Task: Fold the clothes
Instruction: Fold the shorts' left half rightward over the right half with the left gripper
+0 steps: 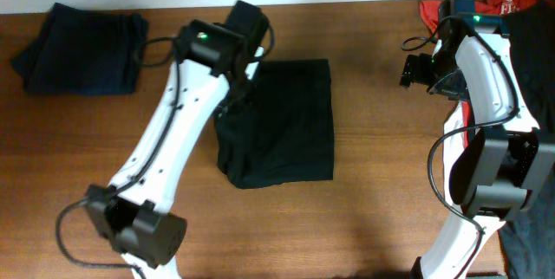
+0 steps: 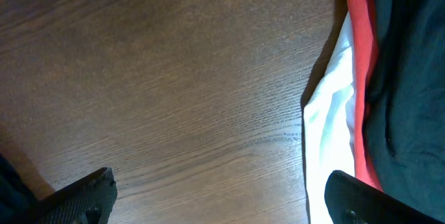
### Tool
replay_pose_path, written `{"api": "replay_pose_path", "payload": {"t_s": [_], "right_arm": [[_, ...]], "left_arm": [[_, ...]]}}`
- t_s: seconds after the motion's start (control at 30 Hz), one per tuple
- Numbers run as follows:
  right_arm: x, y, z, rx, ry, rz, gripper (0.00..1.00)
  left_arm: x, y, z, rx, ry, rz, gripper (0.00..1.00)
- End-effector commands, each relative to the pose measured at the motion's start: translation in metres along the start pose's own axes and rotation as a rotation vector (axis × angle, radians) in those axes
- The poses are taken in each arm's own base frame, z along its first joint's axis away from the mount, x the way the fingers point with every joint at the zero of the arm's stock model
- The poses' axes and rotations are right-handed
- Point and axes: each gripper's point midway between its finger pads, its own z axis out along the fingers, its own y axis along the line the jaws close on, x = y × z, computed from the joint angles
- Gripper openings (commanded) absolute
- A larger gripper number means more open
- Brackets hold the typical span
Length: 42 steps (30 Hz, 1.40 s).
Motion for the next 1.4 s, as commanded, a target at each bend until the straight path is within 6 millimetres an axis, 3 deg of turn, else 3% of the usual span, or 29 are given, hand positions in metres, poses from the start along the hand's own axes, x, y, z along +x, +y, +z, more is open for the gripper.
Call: {"api": "replay_pose_path", "payload": {"t_s": [0.0, 0.23, 0.3, 0.33, 0.43, 0.53, 0.67, 0.73, 0.8, 0.83, 0.87, 0.9, 0.97, 1.1, 1.23, 1.37], "right_arm": [[-0.004, -0.001, -0.006, -0.002, -0.018, 0.013, 0.99], [-0.004, -0.001, -0.006, -0.002, -0.018, 0.013, 0.99], [-0.004, -0.001, -0.006, -0.002, -0.018, 0.013, 0.99], [-0.004, -0.001, -0.006, -0.002, -0.018, 0.013, 0.99], [-0.004, -0.001, -0.006, -0.002, -0.018, 0.013, 0.99], [-0.004, -0.001, -0.006, -0.002, -0.018, 0.013, 0.99], [-0.004, -0.001, -0.006, -0.002, -0.018, 0.013, 0.99], [-0.004, -0.001, -0.006, -0.002, -0.018, 0.013, 0.99], [-0.004, -0.001, -0.006, -0.002, -0.018, 0.013, 0.99], [-0.004, -0.001, -0.006, -0.002, -0.018, 0.013, 0.99], [-0.004, -0.001, -0.006, -0.002, -0.018, 0.013, 0.99], [-0.004, -0.001, -0.006, -0.002, -0.018, 0.013, 0.99], [-0.004, -0.001, -0.006, -0.002, -0.018, 0.013, 0.99], [-0.004, -0.001, -0.006, -0.002, -0.018, 0.013, 0.99], [-0.004, -0.001, -0.006, -0.002, -0.018, 0.013, 0.99], [-0.004, -0.001, -0.006, -0.002, -0.018, 0.013, 0.99]], "left_arm": [[-0.009, -0.035, 0.026, 0.061, 0.027, 0.048, 0.00], [-0.008, -0.086, 0.091, 0.054, 0.124, 0.154, 0.07], [-0.007, -0.091, 0.107, 0.049, 0.149, 0.165, 0.48], [-0.008, -0.092, 0.109, 0.049, 0.151, 0.165, 0.56], [-0.007, -0.096, 0.102, 0.078, 0.150, 0.162, 0.72], [-0.006, -0.093, 0.077, 0.084, 0.160, 0.159, 0.80], [-0.022, -0.094, 0.040, 0.104, 0.079, 0.156, 0.83], [-0.022, -0.094, 0.040, 0.105, 0.078, 0.155, 0.82], [-0.016, -0.097, 0.049, 0.109, 0.112, 0.159, 0.59], [-0.007, -0.108, 0.060, 0.155, 0.151, 0.164, 0.33], [-0.002, -0.115, 0.072, 0.175, 0.172, 0.168, 0.23], [0.003, -0.122, 0.092, 0.186, 0.189, 0.177, 0.19], [0.014, -0.141, 0.118, 0.266, 0.215, 0.180, 0.17], [0.033, -0.160, 0.154, 0.371, 0.250, 0.172, 0.17], [0.036, -0.188, 0.166, 0.407, 0.197, 0.229, 0.17], [0.061, -0.223, 0.175, 0.415, 0.202, 0.317, 0.17]]}}
